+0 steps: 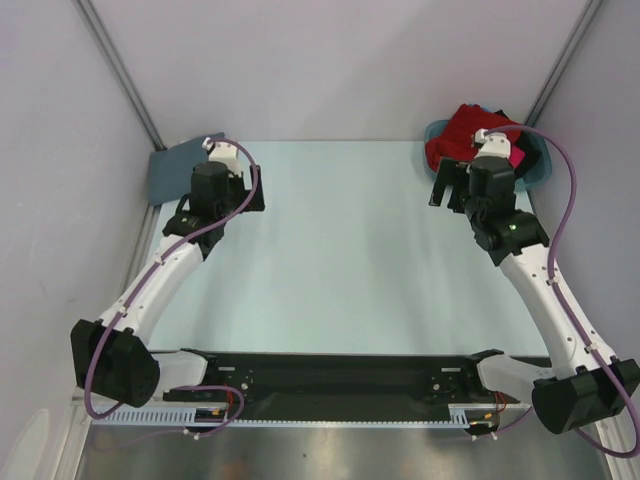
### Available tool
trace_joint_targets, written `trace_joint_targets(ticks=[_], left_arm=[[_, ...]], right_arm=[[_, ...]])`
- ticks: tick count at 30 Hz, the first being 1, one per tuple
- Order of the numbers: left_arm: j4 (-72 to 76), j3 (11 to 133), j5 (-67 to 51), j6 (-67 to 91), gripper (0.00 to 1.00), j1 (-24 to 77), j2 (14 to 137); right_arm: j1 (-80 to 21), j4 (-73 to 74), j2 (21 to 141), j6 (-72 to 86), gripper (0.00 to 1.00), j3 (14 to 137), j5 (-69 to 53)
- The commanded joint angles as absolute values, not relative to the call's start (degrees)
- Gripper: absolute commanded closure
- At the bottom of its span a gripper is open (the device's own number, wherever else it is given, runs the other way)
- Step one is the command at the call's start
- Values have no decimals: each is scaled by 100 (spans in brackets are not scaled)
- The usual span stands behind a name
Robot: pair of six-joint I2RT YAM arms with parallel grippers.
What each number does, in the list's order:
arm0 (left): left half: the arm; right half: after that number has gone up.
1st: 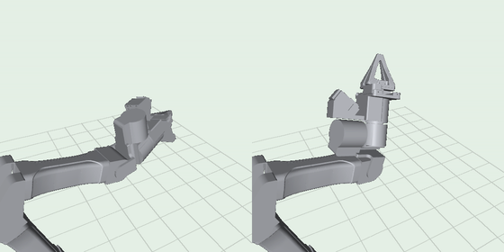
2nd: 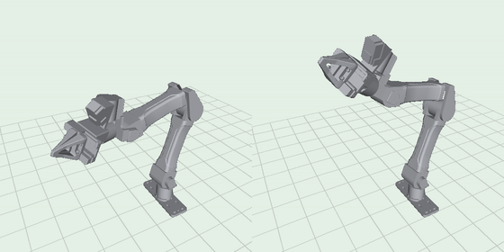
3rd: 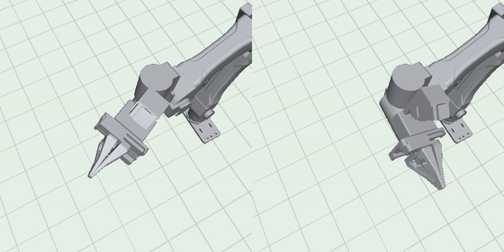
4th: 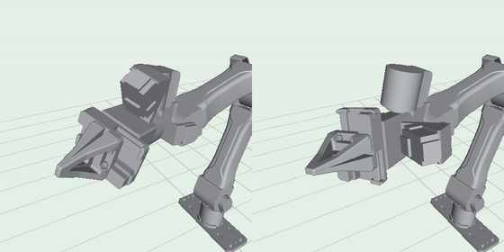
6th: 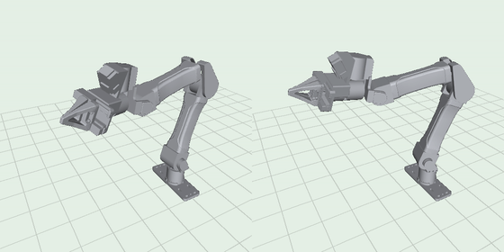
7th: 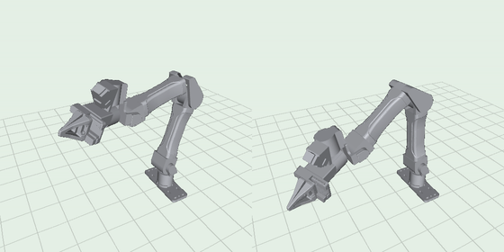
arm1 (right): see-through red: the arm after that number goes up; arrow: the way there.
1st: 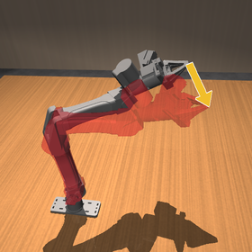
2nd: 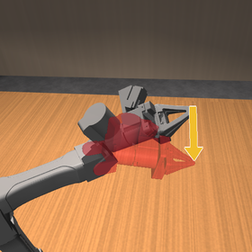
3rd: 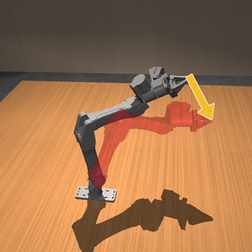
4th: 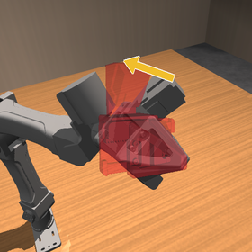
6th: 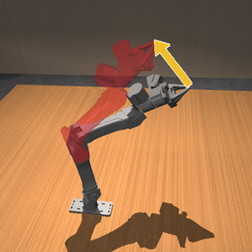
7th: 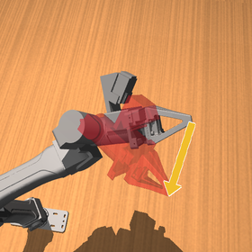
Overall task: Fold and stack the t-shirts
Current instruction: Grab the tshirt from the pile
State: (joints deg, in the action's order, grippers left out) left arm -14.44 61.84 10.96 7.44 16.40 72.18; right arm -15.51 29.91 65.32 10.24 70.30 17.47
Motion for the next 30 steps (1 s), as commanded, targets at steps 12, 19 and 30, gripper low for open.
trace_joint_targets(ticks=[12, 19, 30], left_arm=[[-1002, 5968, 1441, 677, 0, 1679, 6767], [-1037, 6082, 1266, 703, 0, 1679, 6943], [-1011, 6415, 1371, 721, 0, 1679, 7312]], right_arm=[[-1898, 2286, 6899, 1054, 12, 6733, 543], [-1995, 2267, 7119, 914, 0, 6785, 764], [-1029, 1748, 7654, 1063, 0, 7039, 1538]])
